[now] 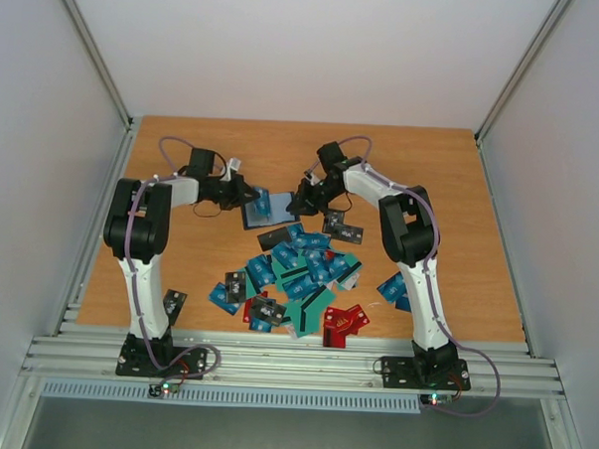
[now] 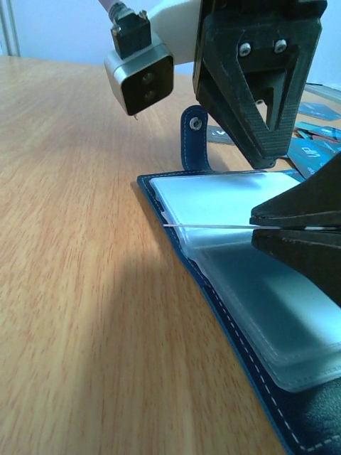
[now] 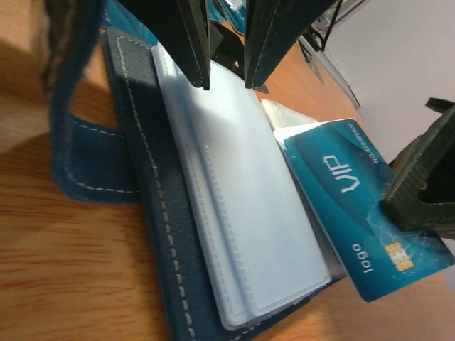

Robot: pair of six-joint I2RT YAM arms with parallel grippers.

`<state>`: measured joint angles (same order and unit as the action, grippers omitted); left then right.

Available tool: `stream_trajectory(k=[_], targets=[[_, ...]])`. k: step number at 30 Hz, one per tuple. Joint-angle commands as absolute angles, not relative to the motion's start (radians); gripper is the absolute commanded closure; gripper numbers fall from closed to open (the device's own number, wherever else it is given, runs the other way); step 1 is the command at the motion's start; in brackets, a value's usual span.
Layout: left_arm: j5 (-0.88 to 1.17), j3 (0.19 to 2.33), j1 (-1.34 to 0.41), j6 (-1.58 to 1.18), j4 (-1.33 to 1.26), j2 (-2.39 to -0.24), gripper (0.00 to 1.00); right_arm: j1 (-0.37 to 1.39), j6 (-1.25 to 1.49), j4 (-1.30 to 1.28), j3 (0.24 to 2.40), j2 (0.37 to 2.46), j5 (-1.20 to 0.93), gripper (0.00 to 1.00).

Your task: Put the credit cards into the card holder

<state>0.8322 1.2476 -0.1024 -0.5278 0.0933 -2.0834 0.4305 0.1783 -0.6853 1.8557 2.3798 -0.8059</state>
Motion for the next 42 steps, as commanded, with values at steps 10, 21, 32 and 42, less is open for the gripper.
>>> stream_trajectory(k=[10, 21, 32, 42], targets=[[0.853, 1.227, -0.113, -0.629, -0.043, -2.082, 1.00, 0.408, 0.140, -0.719, 1.847, 2.420, -0.774, 0.85], [0.782, 1.200, -0.120, -0.639, -0.050, -2.076, 1.00, 0.407, 0.142, -0.728, 1.834, 2.424, -0.781, 0.86], [0.730, 1.124, -0.123, -0.716, -0.168, -2.038, 1.00, 0.408, 0.160, -0.720, 1.792, 2.421, -0.791, 0.88], [0.697, 1.121, -0.123, -0.680, -0.137, -2.015, 1.00, 0.408, 0.155, -0.725, 1.798, 2.425, -0.796, 0.88]])
